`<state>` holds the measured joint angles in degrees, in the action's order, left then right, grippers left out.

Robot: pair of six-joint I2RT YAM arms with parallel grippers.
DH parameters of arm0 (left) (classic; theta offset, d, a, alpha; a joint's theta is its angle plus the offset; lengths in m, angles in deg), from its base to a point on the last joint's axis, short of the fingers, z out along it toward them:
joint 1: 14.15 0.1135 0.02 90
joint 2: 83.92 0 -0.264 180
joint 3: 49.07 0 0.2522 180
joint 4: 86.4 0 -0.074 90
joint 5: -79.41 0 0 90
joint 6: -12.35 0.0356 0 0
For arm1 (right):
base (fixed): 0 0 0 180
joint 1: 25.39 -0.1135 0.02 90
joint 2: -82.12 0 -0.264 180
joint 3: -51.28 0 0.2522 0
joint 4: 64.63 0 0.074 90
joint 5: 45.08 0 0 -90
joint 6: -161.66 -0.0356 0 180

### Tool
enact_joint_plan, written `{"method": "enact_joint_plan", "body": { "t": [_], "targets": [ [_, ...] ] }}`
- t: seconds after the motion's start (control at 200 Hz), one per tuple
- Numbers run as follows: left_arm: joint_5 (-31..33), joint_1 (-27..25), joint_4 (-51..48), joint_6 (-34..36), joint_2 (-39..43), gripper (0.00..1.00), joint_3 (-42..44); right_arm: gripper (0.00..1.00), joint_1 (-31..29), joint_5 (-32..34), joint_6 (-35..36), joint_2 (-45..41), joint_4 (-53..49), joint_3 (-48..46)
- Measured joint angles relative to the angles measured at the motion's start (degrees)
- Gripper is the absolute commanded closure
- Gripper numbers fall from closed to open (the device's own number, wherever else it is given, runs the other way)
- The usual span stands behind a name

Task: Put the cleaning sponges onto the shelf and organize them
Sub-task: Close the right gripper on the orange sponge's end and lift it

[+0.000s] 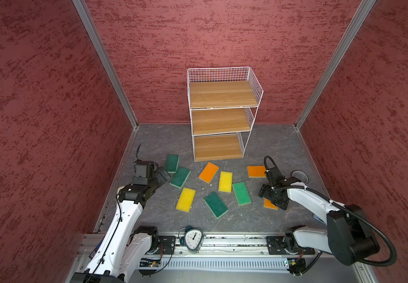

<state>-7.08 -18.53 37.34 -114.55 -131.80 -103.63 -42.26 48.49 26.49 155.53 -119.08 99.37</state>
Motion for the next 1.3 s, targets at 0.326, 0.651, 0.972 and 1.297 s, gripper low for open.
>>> {"method": "enact_joint_plan", "body": {
  "t": [0.326, 0.651, 0.972, 1.297],
  "targets": [
    [0.0, -0.9, 0.0, -0.9, 0.0, 0.0, 0.0, 0.07, -3.3, -0.3, -1.8, 4.9, 4.0, 3.3],
    [0.2, -1.2, -0.7, -0.9, 0.0, 0.0, 0.0, 0.08, -6.9, 0.0, -2.6, 7.6, 7.3, 5.4],
    [-0.4, -1.3, -0.7, -1.0, -0.2, 0.0, 0.0, 0.08, -9.0, 0.6, -5.7, 4.7, 5.6, 3.3],
    [-2.4, -1.4, -0.3, -0.7, -1.6, 0.0, 0.0, 0.06, -10.7, 2.8, -8.2, 4.7, 3.0, 3.3]
  ]
}}
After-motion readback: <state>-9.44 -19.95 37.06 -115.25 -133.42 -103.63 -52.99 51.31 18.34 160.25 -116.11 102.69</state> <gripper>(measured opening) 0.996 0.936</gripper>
